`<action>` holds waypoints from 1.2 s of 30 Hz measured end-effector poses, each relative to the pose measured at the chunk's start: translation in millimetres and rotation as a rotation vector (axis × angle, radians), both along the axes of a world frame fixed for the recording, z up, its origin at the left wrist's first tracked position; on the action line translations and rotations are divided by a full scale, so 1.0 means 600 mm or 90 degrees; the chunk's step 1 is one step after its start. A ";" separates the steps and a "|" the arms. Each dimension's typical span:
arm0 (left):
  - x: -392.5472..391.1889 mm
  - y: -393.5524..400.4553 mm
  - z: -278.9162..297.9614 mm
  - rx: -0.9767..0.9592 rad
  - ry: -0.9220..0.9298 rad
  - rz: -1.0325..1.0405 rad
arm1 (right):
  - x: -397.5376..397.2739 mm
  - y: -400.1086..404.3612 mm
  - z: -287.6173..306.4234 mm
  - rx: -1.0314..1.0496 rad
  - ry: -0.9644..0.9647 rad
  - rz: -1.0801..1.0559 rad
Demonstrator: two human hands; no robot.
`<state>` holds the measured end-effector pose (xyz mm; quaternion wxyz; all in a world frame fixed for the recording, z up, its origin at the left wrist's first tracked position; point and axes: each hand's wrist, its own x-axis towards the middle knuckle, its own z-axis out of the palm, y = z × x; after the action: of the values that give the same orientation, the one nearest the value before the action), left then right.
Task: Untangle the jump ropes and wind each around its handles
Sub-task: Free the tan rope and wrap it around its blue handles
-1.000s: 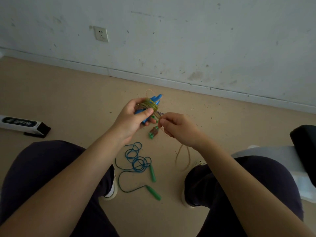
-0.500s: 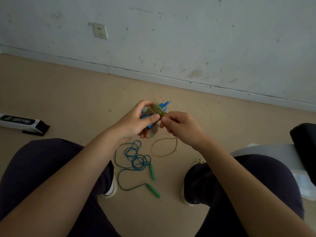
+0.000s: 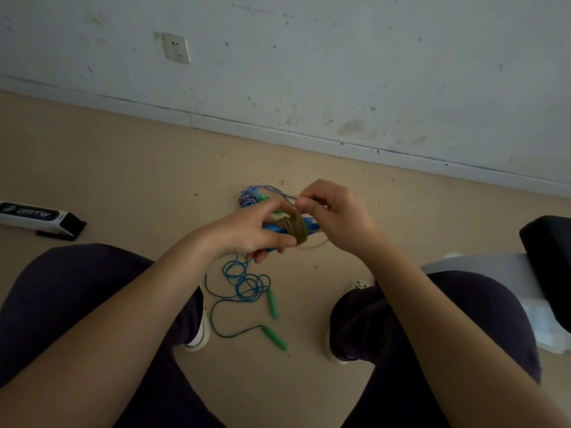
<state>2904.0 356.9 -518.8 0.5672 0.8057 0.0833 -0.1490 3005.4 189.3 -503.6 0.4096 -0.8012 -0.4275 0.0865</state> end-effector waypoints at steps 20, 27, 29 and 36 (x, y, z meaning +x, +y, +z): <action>-0.003 -0.003 -0.014 0.016 0.043 0.028 | -0.007 0.006 -0.014 -0.087 0.106 0.037; 0.000 -0.003 -0.007 0.122 -0.037 -0.035 | -0.006 0.003 -0.006 -0.163 0.145 0.035; 0.000 -0.003 -0.006 0.147 -0.058 -0.039 | -0.006 0.004 -0.005 -0.180 0.137 0.031; -0.006 0.006 0.000 0.146 -0.133 -0.035 | 0.000 -0.002 0.001 -0.098 0.199 0.002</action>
<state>2900.5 360.3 -518.7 0.4723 0.8785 0.0182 -0.0698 3005.4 188.4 -503.1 0.4083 -0.8063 -0.3521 0.2433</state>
